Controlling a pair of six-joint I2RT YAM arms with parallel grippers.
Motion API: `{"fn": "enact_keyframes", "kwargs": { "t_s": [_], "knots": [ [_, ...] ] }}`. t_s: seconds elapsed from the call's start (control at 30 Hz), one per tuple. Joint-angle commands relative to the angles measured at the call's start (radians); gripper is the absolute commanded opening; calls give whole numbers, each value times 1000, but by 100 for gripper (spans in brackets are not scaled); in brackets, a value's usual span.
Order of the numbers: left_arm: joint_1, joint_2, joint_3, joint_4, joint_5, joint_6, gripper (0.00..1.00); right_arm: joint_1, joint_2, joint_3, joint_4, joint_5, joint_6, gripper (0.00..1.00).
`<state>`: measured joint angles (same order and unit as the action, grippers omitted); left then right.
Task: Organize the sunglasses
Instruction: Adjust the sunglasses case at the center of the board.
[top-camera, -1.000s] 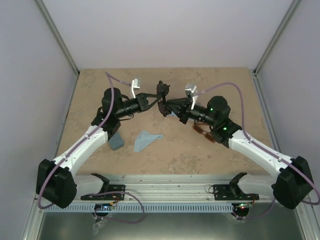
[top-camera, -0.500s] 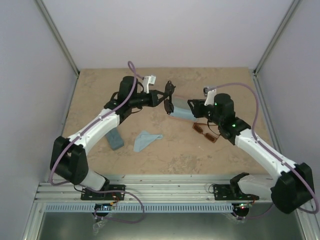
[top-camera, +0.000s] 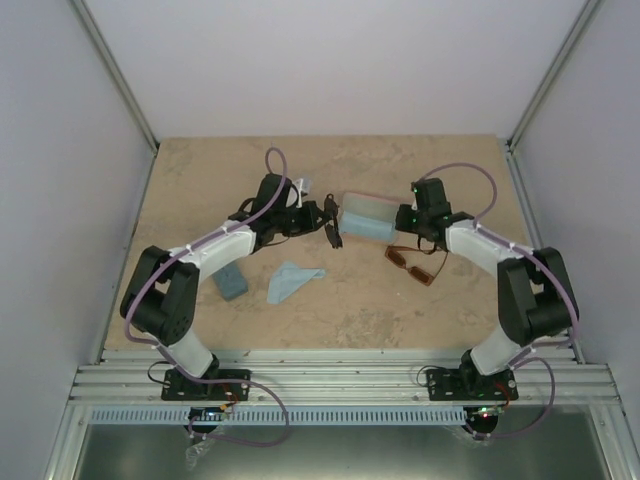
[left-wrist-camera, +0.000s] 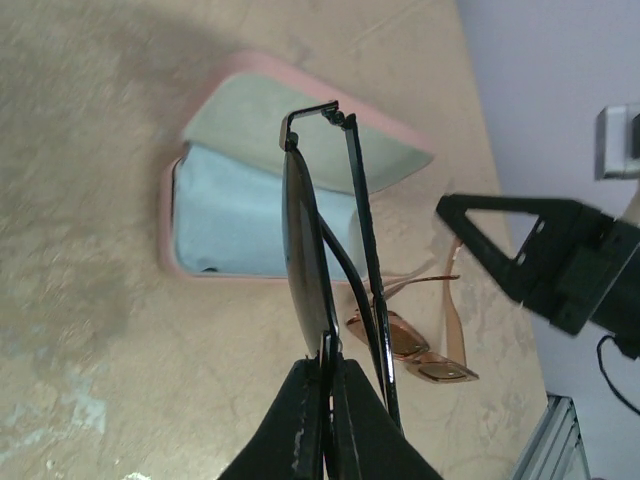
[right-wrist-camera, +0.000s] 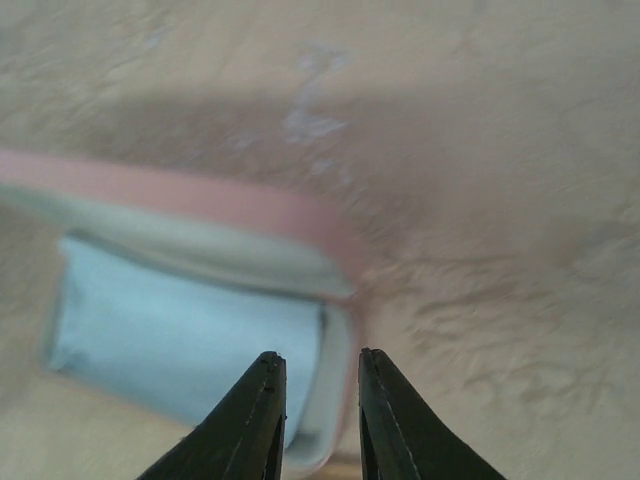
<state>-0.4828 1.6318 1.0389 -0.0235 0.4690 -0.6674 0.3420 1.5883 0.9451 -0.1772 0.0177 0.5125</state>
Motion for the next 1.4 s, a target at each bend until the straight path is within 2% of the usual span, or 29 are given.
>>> {"fn": "enact_keyframes", "kwargs": {
  "t_s": [0.0,0.2,0.43,0.57,0.9,1.37],
  "knots": [
    [-5,19,-26,66,-34,-107,0,-68,121,75,-12,51,-10,20],
    [-2,17,-30,75,-68,-144,0,-133,272,156,6,-76,-35,10],
    [10,16,-50,92,-76,-180,0,-147,375,177,48,-181,-52,6],
    [16,13,-55,88,-76,-183,0,-137,377,129,75,-269,-50,6],
    [23,23,-41,41,-90,-222,0,-73,325,-2,114,-342,25,6],
    [23,161,51,-51,-116,-258,0,21,262,-63,133,-338,65,6]
  ]
}}
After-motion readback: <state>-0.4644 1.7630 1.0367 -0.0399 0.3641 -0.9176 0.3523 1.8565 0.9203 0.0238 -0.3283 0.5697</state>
